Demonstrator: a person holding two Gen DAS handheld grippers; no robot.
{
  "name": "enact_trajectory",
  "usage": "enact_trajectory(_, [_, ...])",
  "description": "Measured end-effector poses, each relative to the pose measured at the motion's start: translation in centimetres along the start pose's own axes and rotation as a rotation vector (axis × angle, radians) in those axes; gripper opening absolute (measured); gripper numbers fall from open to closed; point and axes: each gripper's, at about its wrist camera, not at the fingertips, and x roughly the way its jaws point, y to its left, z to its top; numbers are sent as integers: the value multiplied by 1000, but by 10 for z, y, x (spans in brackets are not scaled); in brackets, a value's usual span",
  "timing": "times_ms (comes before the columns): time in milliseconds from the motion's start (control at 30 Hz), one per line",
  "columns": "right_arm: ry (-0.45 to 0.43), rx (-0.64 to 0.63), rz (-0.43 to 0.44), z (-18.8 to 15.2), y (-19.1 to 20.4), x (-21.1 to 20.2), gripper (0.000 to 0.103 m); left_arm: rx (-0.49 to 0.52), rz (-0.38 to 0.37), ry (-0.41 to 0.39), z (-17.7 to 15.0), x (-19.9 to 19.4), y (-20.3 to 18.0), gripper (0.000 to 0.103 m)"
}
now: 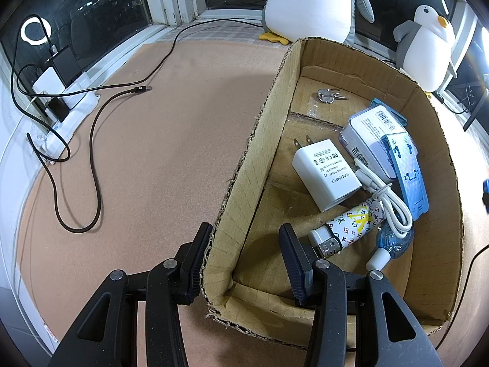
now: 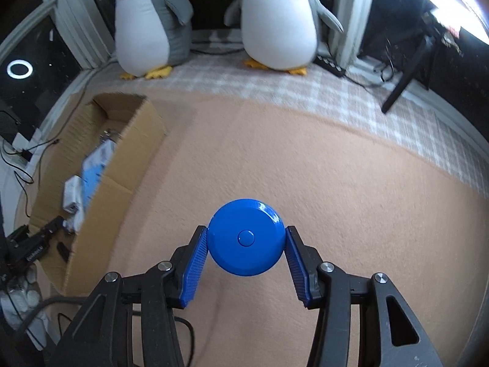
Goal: Organize rigid objects
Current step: 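Carry the blue tape measure into the box and open the right tool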
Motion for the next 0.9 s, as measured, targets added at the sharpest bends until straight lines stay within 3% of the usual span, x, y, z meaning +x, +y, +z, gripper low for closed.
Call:
enact_trajectory(467, [-74,-125,133,42,92,-11,46,-1,-4,0,1,0,-1,49])
enact_trajectory(900, [-67,-226,231,73,165,18,46,-2,-5,-2,1,0,-2,49])
